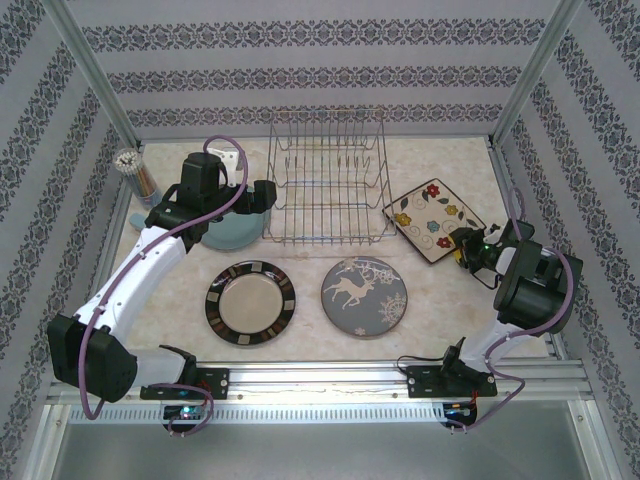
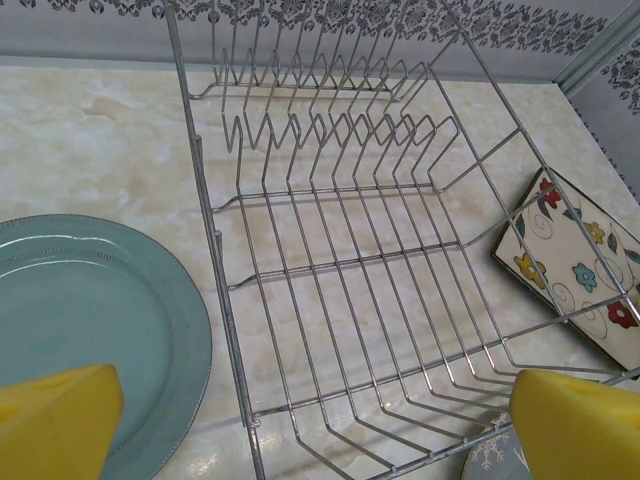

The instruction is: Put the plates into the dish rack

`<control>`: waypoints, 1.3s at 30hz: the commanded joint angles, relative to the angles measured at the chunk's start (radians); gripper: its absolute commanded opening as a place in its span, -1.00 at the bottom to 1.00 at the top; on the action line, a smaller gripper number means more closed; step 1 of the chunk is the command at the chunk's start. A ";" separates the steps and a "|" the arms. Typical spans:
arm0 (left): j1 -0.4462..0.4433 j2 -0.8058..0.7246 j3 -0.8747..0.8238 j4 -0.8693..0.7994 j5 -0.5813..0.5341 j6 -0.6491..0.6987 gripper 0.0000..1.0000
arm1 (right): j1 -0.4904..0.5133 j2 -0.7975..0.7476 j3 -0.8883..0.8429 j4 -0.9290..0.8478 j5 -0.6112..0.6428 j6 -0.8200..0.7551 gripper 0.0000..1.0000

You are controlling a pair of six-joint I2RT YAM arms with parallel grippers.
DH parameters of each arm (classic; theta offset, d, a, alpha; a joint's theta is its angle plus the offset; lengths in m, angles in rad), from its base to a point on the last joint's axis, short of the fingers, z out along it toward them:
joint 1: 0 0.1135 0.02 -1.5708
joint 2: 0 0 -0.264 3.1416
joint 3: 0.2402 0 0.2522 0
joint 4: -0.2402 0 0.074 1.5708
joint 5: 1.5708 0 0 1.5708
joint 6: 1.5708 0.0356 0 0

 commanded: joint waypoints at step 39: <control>-0.001 0.010 -0.008 0.034 -0.009 0.013 0.99 | 0.026 0.004 -0.014 0.118 -0.024 -0.012 -0.89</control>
